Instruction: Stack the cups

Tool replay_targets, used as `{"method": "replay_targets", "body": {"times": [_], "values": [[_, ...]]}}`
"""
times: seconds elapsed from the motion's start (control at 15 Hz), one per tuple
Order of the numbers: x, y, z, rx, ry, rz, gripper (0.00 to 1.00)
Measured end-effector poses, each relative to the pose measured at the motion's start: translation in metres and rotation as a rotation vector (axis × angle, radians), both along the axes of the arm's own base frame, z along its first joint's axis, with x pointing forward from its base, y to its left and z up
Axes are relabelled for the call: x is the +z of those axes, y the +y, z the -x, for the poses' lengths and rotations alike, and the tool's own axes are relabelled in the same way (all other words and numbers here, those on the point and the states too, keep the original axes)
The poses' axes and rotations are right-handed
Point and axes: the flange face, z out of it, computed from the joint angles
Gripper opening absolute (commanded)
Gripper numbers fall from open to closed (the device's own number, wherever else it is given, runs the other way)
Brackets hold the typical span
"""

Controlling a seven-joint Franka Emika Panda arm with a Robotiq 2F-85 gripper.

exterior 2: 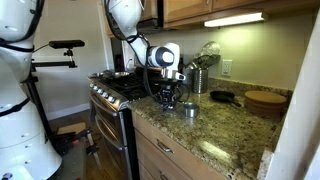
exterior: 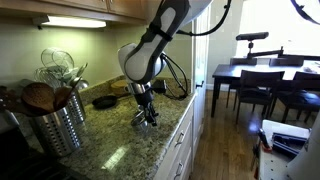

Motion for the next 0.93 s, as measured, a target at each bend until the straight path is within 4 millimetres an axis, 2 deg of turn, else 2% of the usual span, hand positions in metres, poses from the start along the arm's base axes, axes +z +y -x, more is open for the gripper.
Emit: {"method": "replay_targets", "body": {"times": [0.93], "values": [[0.0076, -0.0006, -0.006, -0.02, -0.023, 0.002, 0.07]]}}
